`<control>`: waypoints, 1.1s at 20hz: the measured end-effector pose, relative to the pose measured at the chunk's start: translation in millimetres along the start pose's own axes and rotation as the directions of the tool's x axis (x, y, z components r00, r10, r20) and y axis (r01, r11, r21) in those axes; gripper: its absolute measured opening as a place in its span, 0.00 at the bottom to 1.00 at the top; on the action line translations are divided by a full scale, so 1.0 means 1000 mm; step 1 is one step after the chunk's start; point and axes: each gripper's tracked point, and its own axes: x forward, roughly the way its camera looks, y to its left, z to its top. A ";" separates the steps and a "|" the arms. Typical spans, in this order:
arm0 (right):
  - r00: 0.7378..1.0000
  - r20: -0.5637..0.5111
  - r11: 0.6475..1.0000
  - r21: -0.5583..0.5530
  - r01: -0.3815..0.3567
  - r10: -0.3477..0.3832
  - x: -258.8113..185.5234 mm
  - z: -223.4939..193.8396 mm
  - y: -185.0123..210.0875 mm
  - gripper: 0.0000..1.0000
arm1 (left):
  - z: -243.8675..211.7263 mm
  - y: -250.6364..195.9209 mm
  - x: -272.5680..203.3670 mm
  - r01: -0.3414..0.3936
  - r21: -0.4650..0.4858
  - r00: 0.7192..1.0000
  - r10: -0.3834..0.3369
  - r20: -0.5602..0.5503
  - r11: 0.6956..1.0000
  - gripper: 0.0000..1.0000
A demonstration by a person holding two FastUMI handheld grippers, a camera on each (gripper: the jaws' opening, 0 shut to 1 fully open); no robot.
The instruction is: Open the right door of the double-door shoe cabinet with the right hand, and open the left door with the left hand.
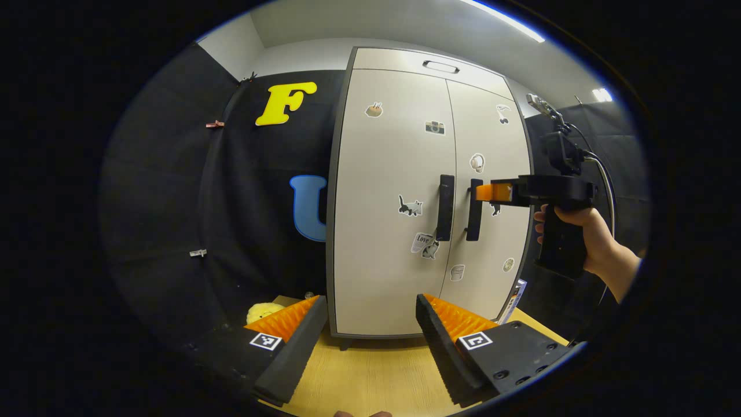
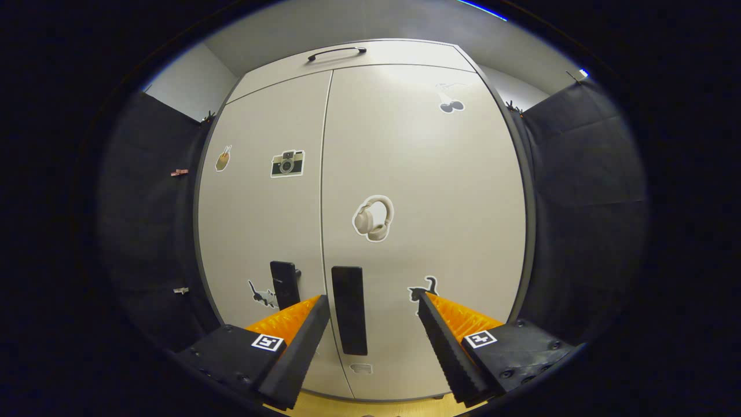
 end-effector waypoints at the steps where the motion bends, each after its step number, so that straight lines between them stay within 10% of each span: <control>1: 1.000 -0.010 1.000 0.009 0.001 -0.001 0.006 -0.002 0.001 0.97 | -0.001 0.002 0.000 -0.003 -0.009 1.000 0.003 -0.003 1.000 0.95; 7: 0.997 -0.078 0.999 0.047 0.003 0.001 0.032 -0.024 0.009 0.97 | -0.008 0.011 0.001 -0.011 -0.031 1.000 0.010 -0.023 0.999 0.95; 11: 0.994 -0.106 1.000 0.021 0.018 -0.016 0.039 -0.032 0.010 0.77 | -0.008 0.016 0.000 -0.010 -0.051 1.000 0.009 -0.020 0.999 0.95; 12: 0.995 -0.101 1.000 0.017 0.017 -0.016 0.039 -0.029 0.012 0.57 | -0.009 0.016 0.000 -0.012 -0.050 1.000 0.011 -0.020 0.999 0.95; 15: 0.993 -0.118 1.000 -0.002 -0.015 0.015 0.045 -0.034 0.022 0.59 | -0.008 0.016 -0.001 -0.010 -0.055 1.000 0.009 -0.018 0.998 0.95; 16: 0.994 -0.109 1.000 -0.004 -0.018 0.017 0.039 -0.030 0.021 0.36 | -0.008 0.016 -0.002 -0.007 -0.055 1.000 0.006 -0.016 0.998 0.95; 22: 0.993 -0.106 0.998 0.044 -0.050 0.054 0.038 -0.032 0.020 0.33 | -0.011 0.015 -0.008 -0.004 -0.049 1.000 0.004 -0.016 0.999 0.95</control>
